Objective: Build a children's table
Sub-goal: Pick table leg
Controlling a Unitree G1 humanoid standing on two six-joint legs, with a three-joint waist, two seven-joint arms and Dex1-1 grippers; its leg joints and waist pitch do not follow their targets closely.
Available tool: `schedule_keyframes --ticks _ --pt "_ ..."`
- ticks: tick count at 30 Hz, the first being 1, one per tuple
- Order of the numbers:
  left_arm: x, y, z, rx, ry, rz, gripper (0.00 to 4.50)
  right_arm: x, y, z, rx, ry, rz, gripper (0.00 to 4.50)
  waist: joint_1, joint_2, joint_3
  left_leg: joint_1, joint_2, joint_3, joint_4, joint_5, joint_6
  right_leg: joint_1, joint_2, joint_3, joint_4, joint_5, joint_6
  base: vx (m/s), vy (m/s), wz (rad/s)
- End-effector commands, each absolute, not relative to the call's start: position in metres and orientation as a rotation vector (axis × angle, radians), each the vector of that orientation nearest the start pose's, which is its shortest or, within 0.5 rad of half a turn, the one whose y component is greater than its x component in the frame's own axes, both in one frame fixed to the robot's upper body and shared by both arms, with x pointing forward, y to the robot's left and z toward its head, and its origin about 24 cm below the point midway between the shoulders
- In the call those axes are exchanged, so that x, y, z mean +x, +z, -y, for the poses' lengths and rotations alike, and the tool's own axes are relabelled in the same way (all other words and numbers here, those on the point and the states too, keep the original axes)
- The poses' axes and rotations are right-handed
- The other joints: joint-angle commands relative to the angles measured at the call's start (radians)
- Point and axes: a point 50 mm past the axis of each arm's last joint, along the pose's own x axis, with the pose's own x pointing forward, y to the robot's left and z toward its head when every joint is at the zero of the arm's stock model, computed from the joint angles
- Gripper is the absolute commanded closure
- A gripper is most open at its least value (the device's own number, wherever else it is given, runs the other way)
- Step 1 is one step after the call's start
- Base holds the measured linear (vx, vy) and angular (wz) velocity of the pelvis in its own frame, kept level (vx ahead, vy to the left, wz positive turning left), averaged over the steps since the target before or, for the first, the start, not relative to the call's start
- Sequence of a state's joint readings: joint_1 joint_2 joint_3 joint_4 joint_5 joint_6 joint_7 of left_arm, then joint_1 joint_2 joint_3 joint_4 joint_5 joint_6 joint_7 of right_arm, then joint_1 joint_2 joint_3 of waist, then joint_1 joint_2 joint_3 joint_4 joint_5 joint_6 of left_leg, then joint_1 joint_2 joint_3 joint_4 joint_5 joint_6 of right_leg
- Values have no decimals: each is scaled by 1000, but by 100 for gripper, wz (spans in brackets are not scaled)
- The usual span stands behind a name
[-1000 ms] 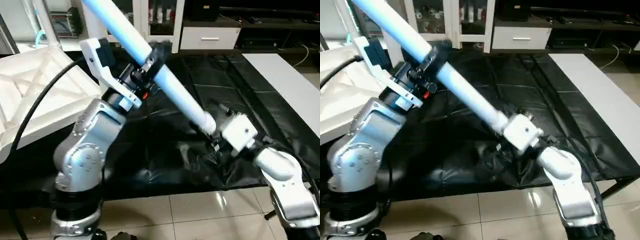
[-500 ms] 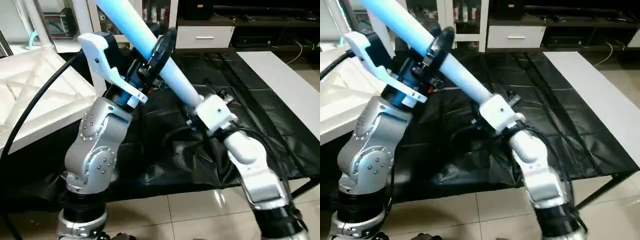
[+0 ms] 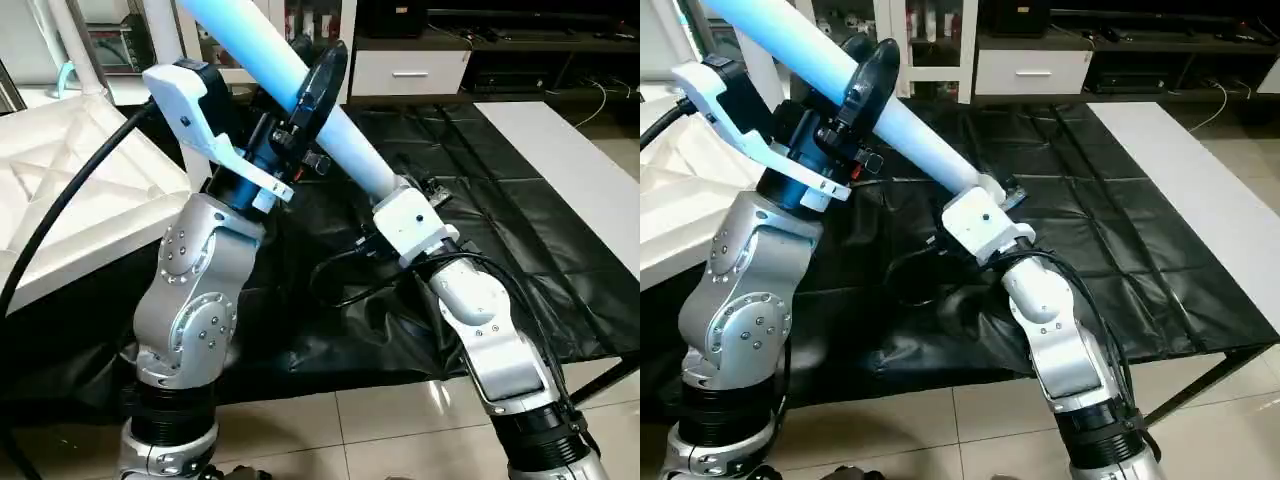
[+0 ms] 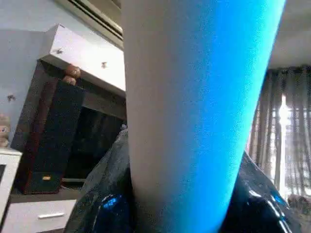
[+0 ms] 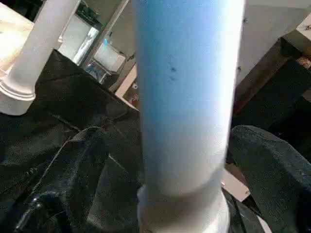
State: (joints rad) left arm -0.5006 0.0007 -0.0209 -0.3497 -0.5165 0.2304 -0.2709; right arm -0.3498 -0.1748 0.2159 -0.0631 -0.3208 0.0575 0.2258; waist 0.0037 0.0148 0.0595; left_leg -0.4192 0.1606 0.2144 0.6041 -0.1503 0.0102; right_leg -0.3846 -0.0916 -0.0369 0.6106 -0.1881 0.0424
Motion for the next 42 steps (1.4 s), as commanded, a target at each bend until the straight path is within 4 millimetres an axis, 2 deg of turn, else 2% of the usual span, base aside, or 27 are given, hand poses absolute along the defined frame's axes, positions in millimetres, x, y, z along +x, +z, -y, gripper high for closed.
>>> schedule_keyframes --ticks 1,13,21,25,26,28,32,33,42 --pt "273 236 -84 -387 -696 630 282 301 133 93 -566 427 322 17 -2 9 -68 56 65 -50 -89 -482 -122 4 -37 34 -80 -241 -146 0 0 0" --pt "270 235 -81 -398 -731 626 282 303 132 94 -561 421 323 17 -2 6 -67 56 64 -51 -88 -499 -121 1 -38 34 -84 -269 -141 0 0 0" --pt "269 234 -80 -403 -737 625 282 303 132 95 -557 420 324 17 -2 8 -68 57 64 -51 -89 -497 -121 1 -36 34 -82 -257 -142 0 0 0" --pt "269 234 -80 -405 -742 625 282 304 131 95 -551 426 326 55 -1 8 -68 56 64 -50 -88 -487 -116 3 -37 34 -82 -250 -146 0 0 0" --pt "269 234 -80 -406 -744 625 282 304 131 94 -550 427 326 77 -1 8 -68 55 64 -50 -88 -485 -116 3 -37 34 -82 -248 -146 0 0 0" --pt "269 234 -80 -407 -748 624 282 303 131 94 -547 430 325 77 -1 9 -68 55 64 -50 -88 -487 -117 3 -36 34 -81 -245 -147 0 0 0" --pt "268 235 -80 -407 -752 627 282 303 130 94 -544 436 323 105 -1 10 -69 55 64 -50 -88 -482 -116 4 -36 34 -80 -237 -150 0 0 0" --pt "268 235 -80 -408 -752 627 282 303 130 94 -542 439 320 130 -1 9 -69 56 64 -50 -88 -482 -116 4 -36 34 -80 -235 -151 0 0 0" --pt "268 235 -81 -406 -755 628 282 304 127 95 -537 442 307 197 0 8 -69 55 64 -50 -87 -477 -113 5 -36 34 -80 -234 -153 0 0 0"
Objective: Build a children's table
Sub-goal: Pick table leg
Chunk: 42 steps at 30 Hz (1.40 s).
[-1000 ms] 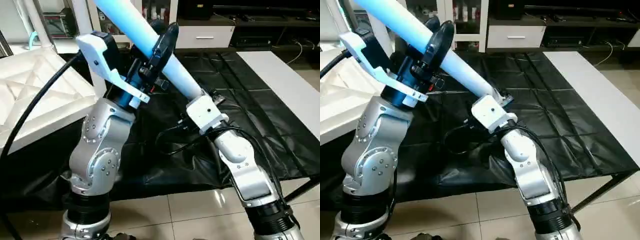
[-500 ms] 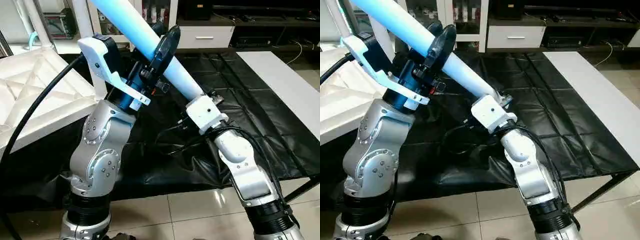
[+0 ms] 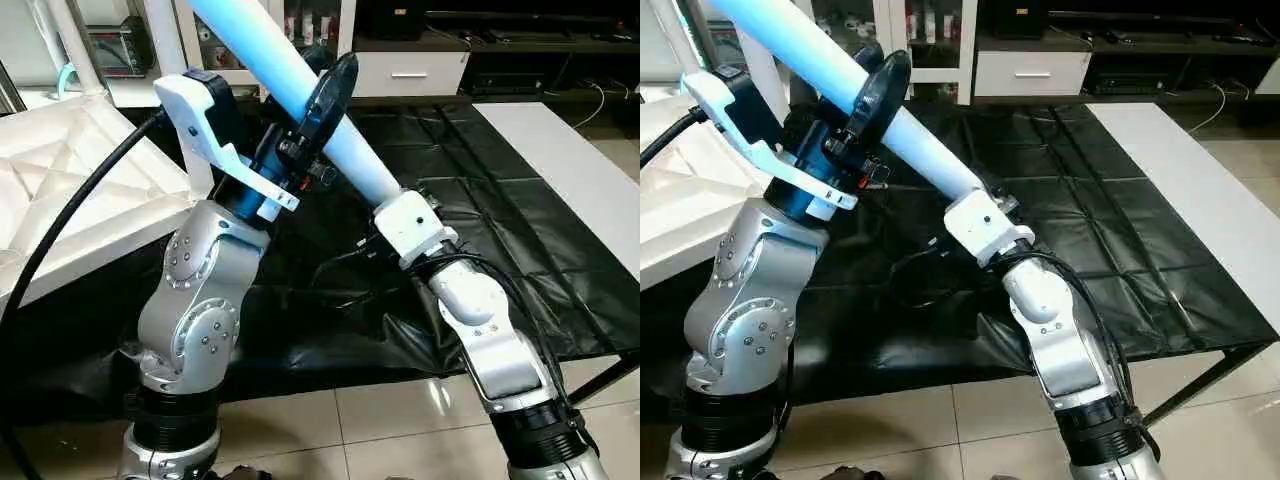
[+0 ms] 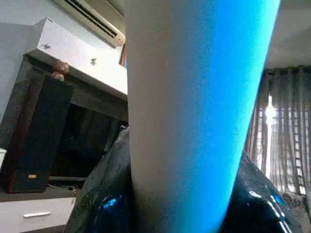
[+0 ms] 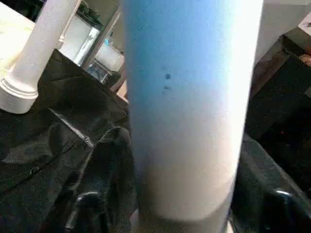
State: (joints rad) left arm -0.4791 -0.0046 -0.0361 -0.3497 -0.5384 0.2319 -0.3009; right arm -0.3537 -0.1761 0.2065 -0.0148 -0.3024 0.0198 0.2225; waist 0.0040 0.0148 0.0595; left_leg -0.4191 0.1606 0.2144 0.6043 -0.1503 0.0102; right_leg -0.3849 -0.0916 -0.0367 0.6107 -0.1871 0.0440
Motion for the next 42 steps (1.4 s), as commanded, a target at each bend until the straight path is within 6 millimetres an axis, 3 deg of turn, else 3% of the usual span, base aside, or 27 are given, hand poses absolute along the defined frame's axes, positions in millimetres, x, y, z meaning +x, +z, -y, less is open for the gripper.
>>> schedule_keyframes --ticks 1,6,24,25,26,27,32,34,35,36,38,39,40,41,42 --pt "268 235 -81 -405 -754 629 282 304 127 95 -536 442 307 206 -1 8 -69 54 64 -50 -87 -476 -112 5 -36 34 -80 -235 -154 0 0 0" --pt "268 236 -81 -404 -754 632 282 306 127 95 -533 444 306 250 -1 9 -69 56 64 -50 -87 -482 -113 4 -37 33 -80 -248 -154 0 0 0" --pt "268 236 -85 -397 -710 643 282 308 125 95 -530 459 306 259 1 1 -70 53 64 -48 -85 -448 -98 7 -38 34 -78 -235 -158 0 0 0" --pt "269 237 -86 -417 -708 637 282 309 123 98 -536 448 291 259 2 2 -70 53 64 -48 -84 -448 -98 8 -39 33 -78 -237 -157 0 0 0" --pt "269 237 -88 -414 -693 640 226 311 122 101 -523 437 279 259 2 2 -70 53 64 -48 -84 -444 -97 7 -38 34 -77 -233 -158 0 0 0" --pt "269 238 -91 -410 -672 651 212 313 122 105 -501 418 261 259 1 3 -71 53 64 -48 -84 -444 -96 8 -38 33 -77 -231 -159 0 0 0" --pt "269 238 -106 -465 -624 651 169 325 121 128 -390 313 190 260 3 4 -71 55 63 -47 -83 -455 -93 8 -37 32 -76 -224 -170 0 0 0" --pt "268 236 -108 -458 -627 633 167 334 122 150 -294 238 146 260 2 6 -70 54 61 -48 -83 -453 -91 8 -37 31 -75 -224 -169 0 0 0" --pt "268 235 -108 -460 -618 626 167 337 123 157 -253 211 136 260 5 13 -69 56 62 -48 -84 -456 -95 7 -36 29 -76 -223 -167 0 0 0" --pt "270 231 -111 -468 -574 602 148 339 124 166 -196 177 127 260 5 10 -68 58 63 -47 -84 -459 -98 4 -35 30 -78 -224 -164 0 0 0" --pt "272 228 -114 -474 -522 574 127 340 124 173 -157 154 122 260 4 21 -71 56 62 -49 -84 -464 -111 9 -33 28 -73 -203 -165 0 0 0" --pt "275 222 -119 -468 -458 531 127 340 126 179 -115 139 119 260 9 29 -73 58 61 -49 -82 -458 -113 8 -34 28 -72 -194 -164 0 0 0" --pt "282 198 -137 -431 -301 392 125 335 127 189 9 128 109 260 4 43 -74 57 58 -50 -81 -453 -105 13 -31 27 -68 -174 -164 0 0 0" --pt "282 198 -137 -431 -301 392 124 335 127 189 9 128 109 260 2 32 -72 55 58 -48 -82 -453 -95 12 -31 27 -77 -183 -160 0 0 0" --pt "283 186 -146 -409 -238 332 124 331 127 194 63 127 107 260 0 32 -74 51 56 -49 -79 -440 -88 16 -33 26 -74 -187 -161 0 0 0"
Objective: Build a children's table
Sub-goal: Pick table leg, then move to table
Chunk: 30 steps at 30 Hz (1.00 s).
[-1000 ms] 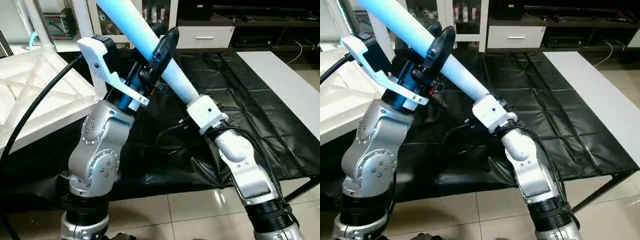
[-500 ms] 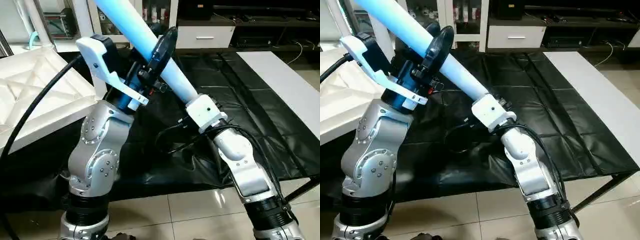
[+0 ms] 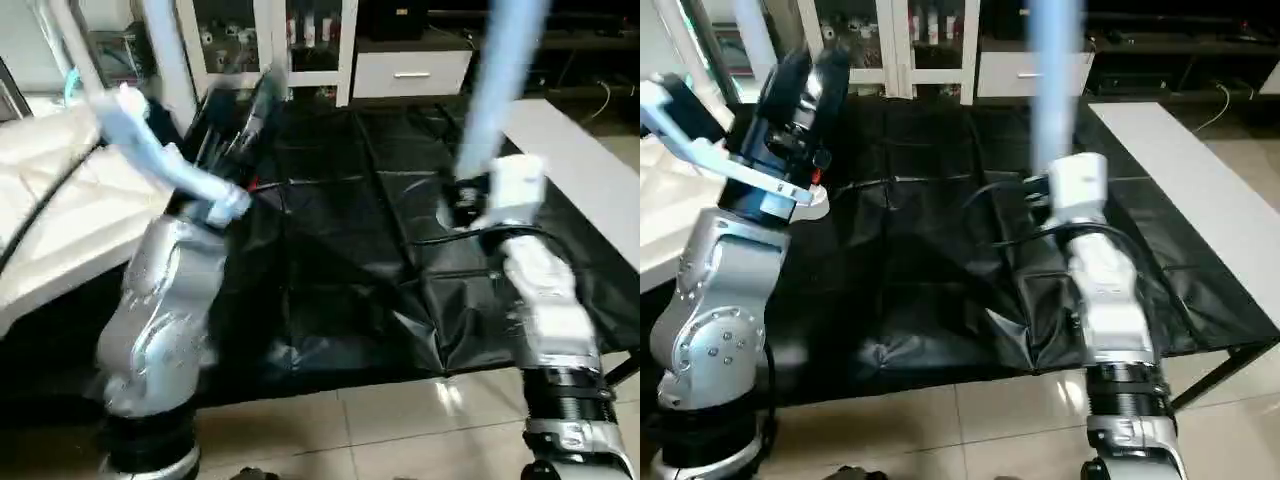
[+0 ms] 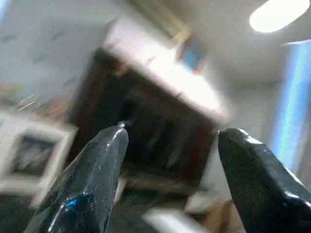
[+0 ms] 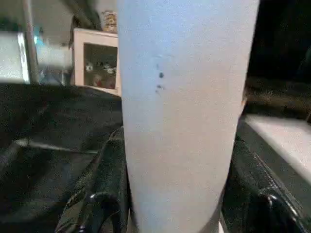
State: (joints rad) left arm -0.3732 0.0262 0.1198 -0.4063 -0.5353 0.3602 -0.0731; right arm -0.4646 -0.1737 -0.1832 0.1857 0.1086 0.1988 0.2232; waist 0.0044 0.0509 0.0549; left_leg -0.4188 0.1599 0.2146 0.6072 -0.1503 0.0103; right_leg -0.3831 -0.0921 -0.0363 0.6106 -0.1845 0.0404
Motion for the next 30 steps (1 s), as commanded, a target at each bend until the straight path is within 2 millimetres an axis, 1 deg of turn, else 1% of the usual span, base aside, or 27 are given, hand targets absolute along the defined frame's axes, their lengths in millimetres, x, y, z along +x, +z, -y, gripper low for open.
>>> schedule_keyframes --ticks 1,2,4,6,8,9,10,11,12,13,14,15,16,17,18,19,20,21,22,23,24,25,26,27,28,29,30 --pt "282 165 -160 -331 -162 210 124 320 130 200 116 141 127 260 0 -18 -72 48 56 -44 -78 -407 -65 15 -35 29 -78 -206 -155 0 0 0" --pt "280 151 -170 -241 -123 114 124 310 134 200 87 168 152 260 -2 -16 -73 47 56 -42 -76 -382 -50 17 -34 31 -78 -204 -150 0 0 0" --pt "279 142 -176 -186 -126 91 124 299 135 197 81 202 157 260 -1 8 -77 42 54 -46 -76 -299 -36 16 -32 27 -81 -216 -123 0 0 0" --pt "277 138 -176 -167 -160 112 124 288 131 195 102 243 146 260 4 8 -76 47 62 -49 -80 -319 -43 11 -34 28 -82 -229 -130 0 0 0" --pt "281 133 -177 -128 -124 113 124 278 125 191 126 279 130 260 4 6 -73 46 57 -43 -81 -359 -29 8 -43 30 -89 -267 -138 0 0 0" --pt "282 129 -176 -108 -80 97 124 275 119 191 136 271 117 260 6 -17 -70 35 53 -35 -67 -366 27 14 -78 46 -109 -359 -138 0 0 0" --pt "283 126 -173 -102 -88 85 124 272 115 190 151 257 97 260 9 -18 -69 31 54 -37 -59 -355 44 17 -95 53 -114 -384 -137 0 0 0" --pt "282 124 -171 -107 -85 64 124 271 112 189 168 247 82 260 16 -25 -65 18 55 -44 -33 -324 82 24 -139 77 -135 -456 -126 0 0 0" --pt "282 121 -169 -98 -77 54 124 272 111 187 190 236 75 260 22 -22 -65 12 57 -55 -11 -303 97 31 -171 94 -145 -502 -119 -30 117 -9" --pt "282 119 -166 -93 -92 54 124 274 111 183 214 242 74 260 29 -38 -66 -14 64 -80 39 -250 115 46 -233 127 -158 -603 -95 -20 103 -9" --pt "282 117 -165 -85 -82 55 124 276 111 180 219 244 74 260 21 -34 -57 -39 64 -112 67 -237 115 46 -262 130 -166 -717 -69 -19 176 -26" --pt "283 115 -164 -87 -76 67 124 279 110 177 215 240 69 260 10 -31 -52 -38 51 -121 37 -268 104 45 -219 92 -162 -773 -52 -10 235 -31" --pt "283 114 -163 -103 -76 59 124 281 110 174 217 250 68 260 3 -23 -53 -21 43 -116 8 -313 101 36 -177 61 -152 -770 -49 -10 235 -31" --pt "283 113 -161 -100 -73 68 124 284 111 171 205 258 78 260 -34 3 -62 37 25 -97 -59 -434 94 1 -49 -13 -89 -621 -41 -32 253 -14" --pt "283 113 -159 -96 -73 76 124 285 112 169 199 266 87 260 -80 28 -63 65 17 -93 -129 -485 92 -23 47 -74 64 -369 -33 -56 268 2" --pt "283 113 -159 -91 -73 81 124 286 113 167 195 271 92 260 -80 36 -66 64 14 -83 -147 -472 81 -29 60 -92 131 -275 -26 -56 268 2" --pt "283 113 -158 -104 -76 74 124 286 112 167 192 275 89 260 -85 25 -60 72 35 -87 -150 -403 102 -37 44 -101 141 -180 -18 -59 244 4" --pt "283 113 -158 -106 -77 73 124 286 112 167 192 276 88 260 -87 7 -53 67 53 -76 -176 -438 66 -16 28 -113 137 -157 -27 -32 101 1" --pt "283 112 -157 -132 -98 52 124 286 111 167 179 282 80 260 -83 8 -59 74 55 -72 -184 -472 21 -3 15 -110 123 -157 -37 -65 187 -8" --pt "283 112 -156 -150 -115 37 124 286 111 167 169 286 73 260 -77 -33 -78 77 54 -58 -185 -514 -113 6 -43 -71 66 -206 -59 -74 175 -13" --pt "283 115 -157 -117 -113 51 124 285 112 167 185 301 71 260 -42 -62 -80 53 4 -64 -47 -447 -201 -1 -210 21 -30 -295 -68 -74 175 -13" --pt "283 115 -157 -115 -113 51 124 285 112 167 187 301 71 260 -82 -41 -66 -99 -36 -223 298 -291 -128 54 -365 116 -123 -471 -29 -64 210 -6" --pt "284 117 -157 -91 -119 56 124 285 113 167 206 303 71 260 -70 -43 -59 -100 -42 -232 305 -260 -167 54 -323 75 -120 -549 -40 -63 265 -37" --pt "285 118 -159 -63 -109 68 124 286 111 167 198 297 65 260 -65 -60 -54 -66 -56 -205 260 -279 -206 72 -241 3 -112 -619 -111 -63 265 -37" --pt "285 118 -160 -47 -102 75 124 287 110 167 188 291 60 260 -60 -59 -52 -28 -48 -185 207 -275 -183 74 -212 -23 -119 -630 -158 -73 312 -54" --pt "285 118 -160 -47 -102 75 124 287 110 167 188 291 60 260 -59 -39 -56 1 -23 -166 87 -253 -76 85 -158 -53 -113 -631 -224 -64 337 -18" --pt "285 118 -161 -43 -99 77 124 287 109 168 177 286 57 260 -69 -21 -64 17 -22 -157 32 -239 -8 83 -113 -57 -96 -597 -236 -64 337 -18"
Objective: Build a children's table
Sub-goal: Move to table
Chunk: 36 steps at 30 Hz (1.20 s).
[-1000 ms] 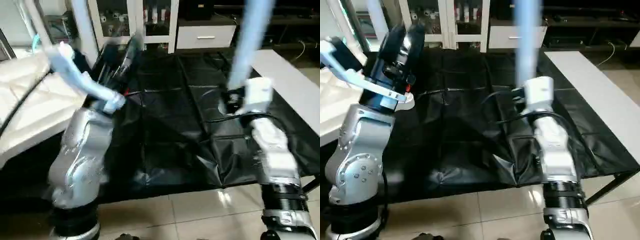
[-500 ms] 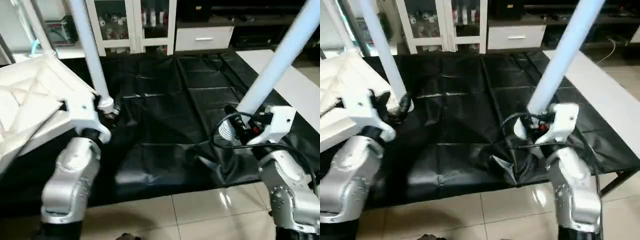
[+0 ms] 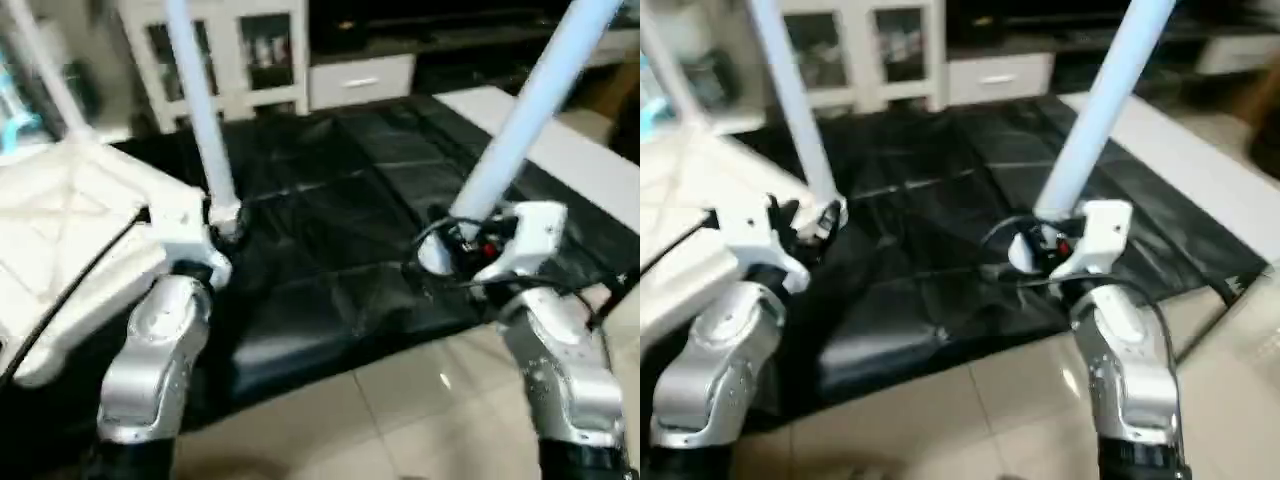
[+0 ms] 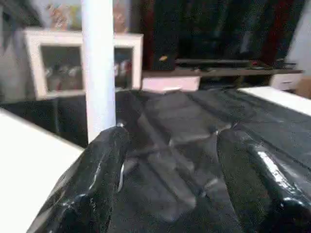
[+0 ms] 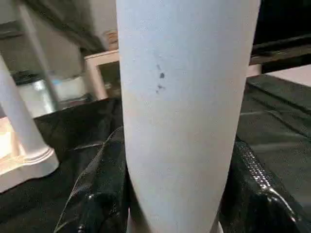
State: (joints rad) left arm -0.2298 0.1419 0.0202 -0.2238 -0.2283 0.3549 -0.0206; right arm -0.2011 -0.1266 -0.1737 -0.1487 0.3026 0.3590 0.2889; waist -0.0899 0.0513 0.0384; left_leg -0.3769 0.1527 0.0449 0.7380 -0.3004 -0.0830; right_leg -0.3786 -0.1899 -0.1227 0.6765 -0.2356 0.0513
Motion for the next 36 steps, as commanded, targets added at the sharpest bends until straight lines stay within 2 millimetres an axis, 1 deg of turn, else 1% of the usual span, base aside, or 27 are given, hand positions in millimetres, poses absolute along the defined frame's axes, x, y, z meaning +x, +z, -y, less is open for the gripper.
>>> schedule_keyframes --ticks 1,3,6,7,8,9,12,13,14,15,16,18,20,21,22,23,24,25,26,27,28,29,30,32,34,35,36 --pt "285 116 -166 -1 -67 90 124 288 103 174 140 202 50 260 -47 29 -43 71 32 -5 -194 -262 264 -19 127 -10 -20 -338 -180 -73 288 22" --pt "284 115 -170 32 -46 100 124 287 99 179 119 134 51 260 -71 39 -29 72 45 -31 -229 -199 391 -17 134 -20 60 -142 -138 -72 286 17" --pt "283 113 -176 60 -12 92 124 286 95 187 78 57 65 260 -48 3 -41 100 68 -15 -232 -115 424 -25 97 7 29 -90 -82 -68 252 -2" --pt "282 112 -180 68 9 94 124 286 95 190 68 37 76 260 34 -60 -45 14 -7 53 -75 -224 222 27 -144 203 -169 -239 -77 -79 213 0" --pt "282 112 -182 74 20 97 124 286 95 191 64 25 82 260 47 -80 -74 -43 -36 16 55 -197 159 74 -201 290 -194 -243 -95 -44 249 -6" --pt "281 112 -186 88 43 108 124 286 95 192 67 18 88 260 33 -63 -64 -100 -45 -37 97 -101 57 98 -176 249 -170 -292 -76 -44 249 -6" --pt "279 111 -190 101 64 115 124 287 96 194 58 10 101 260 54 -73 -54 -64 -50 -11 32 -58 38 80 -62 188 -179 -263 -264 -72 329 -12" --pt "277 110 -192 112 80 122 124 288 98 195 46 -1 119 260 58 -54 -51 -48 -34 -1 -56 18 126 73 -18 166 -190 -295 -309 -88 317 6" --pt "275 109 -194 117 94 123 124 289 101 199 25 -35 141 260 42 -4 -49 16 -16 -2 -169 -9 289 19 96 106 -141 -324 -237 -79 334 17" --pt "275 109 -194 117 94 123 124 289 101 199 25 -35 141 260 9 19 -51 76 12 -14 -187 -47 379 -43 164 68 -57 -281 -193 -65 346 8" --pt "273 107 -194 123 104 127 124 289 103 204 4 -82 167 260 -9 40 -44 51 34 -14 -246 -117 424 -37 166 28 85 -217 -124 -65 346 8" --pt "273 107 -194 123 104 127 124 289 103 204 4 -82 167 260 9 18 -40 75 69 -7 -230 -16 490 -67 135 12 84 -126 -71 -66 311 4" --pt "273 107 -194 123 104 127 124 289 103 204 4 -82 167 260 18 -19 -46 73 75 0 -250 -56 452 -42 100 30 52 -91 -29 -76 266 -2" --pt "273 107 -194 123 104 127 124 289 103 204 4 -82 167 260 18 -19 -46 73 75 0 -250 -56 452 -42 100 30 52 -91 -29 -116 280 0" --pt "273 107 -194 123 104 127 124 289 103 204 4 -82 167 260 85 -76 -45 -14 -11 46 -47 -253 189 6 -180 237 -160 -266 -47 -116 280 0" --pt "273 107 -194 123 104 127 124 289 103 204 4 -82 167 260 45 -78 -62 -98 -54 -39 128 -127 57 52 -204 251 -177 -368 6 -89 282 -8" --pt "273 107 -194 123 104 127 124 289 103 204 4 -82 167 260 75 -58 -55 -116 -60 -52 129 -84 0 60 -171 237 -165 -408 -5 -91 306 -26" --pt "273 107 -194 123 104 127 124 289 103 204 4 -82 167 260 72 -81 -37 -104 -46 -44 108 -113 -17 55 -122 214 -170 -423 -113 -91 306 -26" --pt "273 107 -194 123 104 127 124 289 103 204 4 -82 167 260 79 -73 -44 -62 -36 -23 38 -65 4 60 -67 162 -173 -403 -245 -107 347 -11" --pt "273 107 -194 123 104 127 124 289 103 204 4 -82 167 260 82 -49 -47 -41 -19 -9 -70 -11 103 61 -9 140 -169 -385 -301 -48 185 -1" --pt "273 107 -194 123 104 127 124 289 103 204 4 -82 167 260 73 -35 -48 -13 -20 5 -119 4 174 46 31 120 -163 -383 -293 -91 395 9" --pt "273 107 -194 123 104 127 124 289 103 204 4 -82 167 260 27 9 -52 85 15 -6 -189 -128 325 -52 155 57 -46 -324 -218 -113 352 23" --pt "273 107 -194 123 104 127 124 289 103 204 4 -82 167 260 4 30 -48 74 35 -27 -228 -106 410 -58 158 28 86 -196 -143 -156 548 24" --pt "273 107 -194 123 104 127 124 289 103 204 4 -82 167 260 20 17 -37 75 64 -11 -227 -2 492 -81 141 9 101 -142 -88 -100 345 8" --pt "273 107 -194 123 104 127 124 289 103 204 4 -82 167 260 30 -3 -40 77 67 4 -247 -41 469 -60 124 2 80 -110 -47 -98 302 -5" --pt "273 107 -194 123 104 127 124 289 103 204 4 -82 167 260 42 -36 -39 62 66 18 -269 -146 377 -34 87 38 39 -106 -38 -122 287 -11" --pt "273 107 -194 123 104 127 124 289 103 204 4 -82 167 260 76 -115 -64 -21 -8 67 -133 -268 200 25 -97 188 -110 -334 69 -126 278 5"
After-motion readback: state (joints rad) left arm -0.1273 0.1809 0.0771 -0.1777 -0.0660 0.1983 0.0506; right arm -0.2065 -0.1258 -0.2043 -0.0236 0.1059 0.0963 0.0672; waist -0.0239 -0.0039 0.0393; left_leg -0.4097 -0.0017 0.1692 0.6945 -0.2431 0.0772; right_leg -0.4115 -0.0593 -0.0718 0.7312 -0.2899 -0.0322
